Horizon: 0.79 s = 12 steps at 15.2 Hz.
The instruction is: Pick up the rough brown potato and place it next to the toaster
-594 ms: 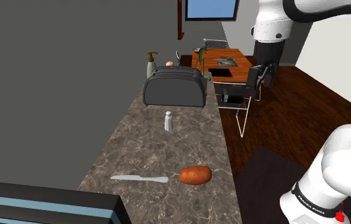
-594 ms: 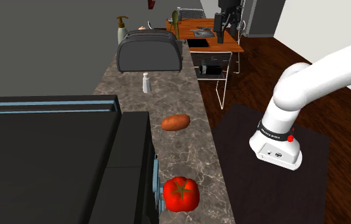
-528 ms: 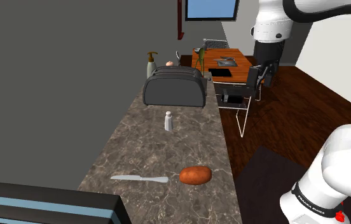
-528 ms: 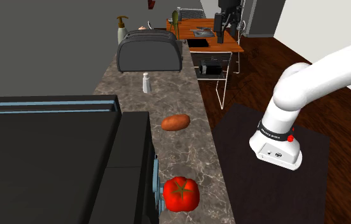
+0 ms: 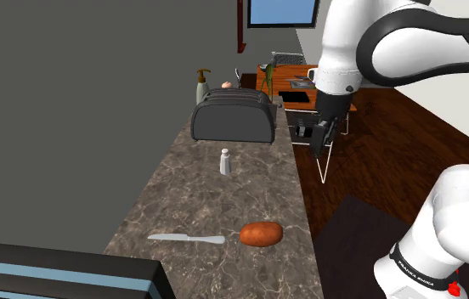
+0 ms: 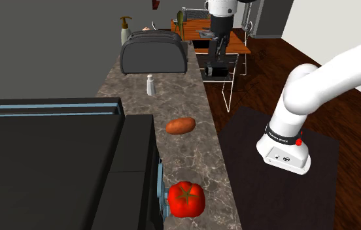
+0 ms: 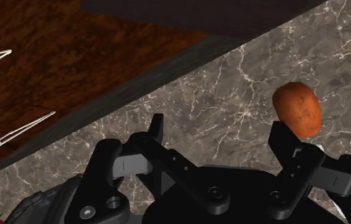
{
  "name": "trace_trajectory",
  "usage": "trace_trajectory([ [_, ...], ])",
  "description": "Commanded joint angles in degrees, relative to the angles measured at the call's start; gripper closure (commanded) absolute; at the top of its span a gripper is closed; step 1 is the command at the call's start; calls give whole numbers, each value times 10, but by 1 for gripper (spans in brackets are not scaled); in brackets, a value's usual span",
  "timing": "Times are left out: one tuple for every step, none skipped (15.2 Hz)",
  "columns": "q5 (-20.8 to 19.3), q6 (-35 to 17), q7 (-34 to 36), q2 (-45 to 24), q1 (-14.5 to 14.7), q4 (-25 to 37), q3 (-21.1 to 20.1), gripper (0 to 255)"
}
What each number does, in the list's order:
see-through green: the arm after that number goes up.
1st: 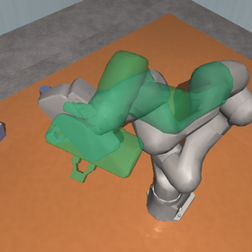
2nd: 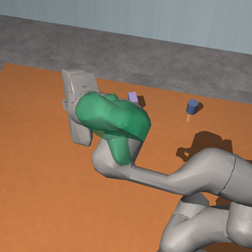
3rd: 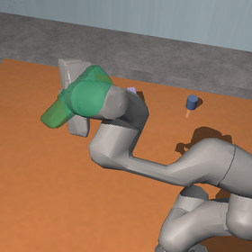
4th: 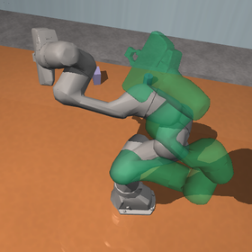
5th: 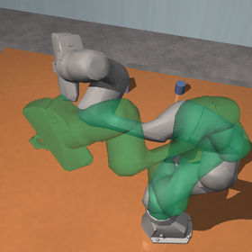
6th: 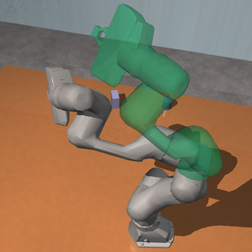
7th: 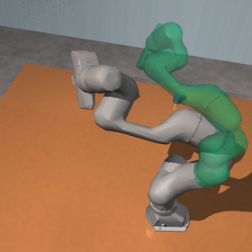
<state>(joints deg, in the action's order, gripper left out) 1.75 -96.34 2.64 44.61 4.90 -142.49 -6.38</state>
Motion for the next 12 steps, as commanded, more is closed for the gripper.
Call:
trace_trajectory([
  [8, -47, -13, -2, 18, -33, -11, 0],
  [12, -69, -20, -6, 27, -46, -16, 0],
  [16, -91, -26, -11, 36, -58, -21, 0],
  [20, -114, -32, -16, 45, -70, -27, 0],
  [24, -137, -39, -23, 53, -81, -33, 0],
  [28, -160, -45, -30, 62, -91, -39, 0],
  [31, -183, -51, -38, 71, -101, -45, 0],
  [35, -207, -57, -47, 80, -111, -51, 0],
  [39, -231, -63, -56, 89, -120, -57, 0],
  [42, -255, -69, -67, 97, -128, -63, 0],
  [45, -279, -75, -79, 106, -136, -70, 0],
  [48, -304, -81, -91, 114, -143, -76, 0],
])
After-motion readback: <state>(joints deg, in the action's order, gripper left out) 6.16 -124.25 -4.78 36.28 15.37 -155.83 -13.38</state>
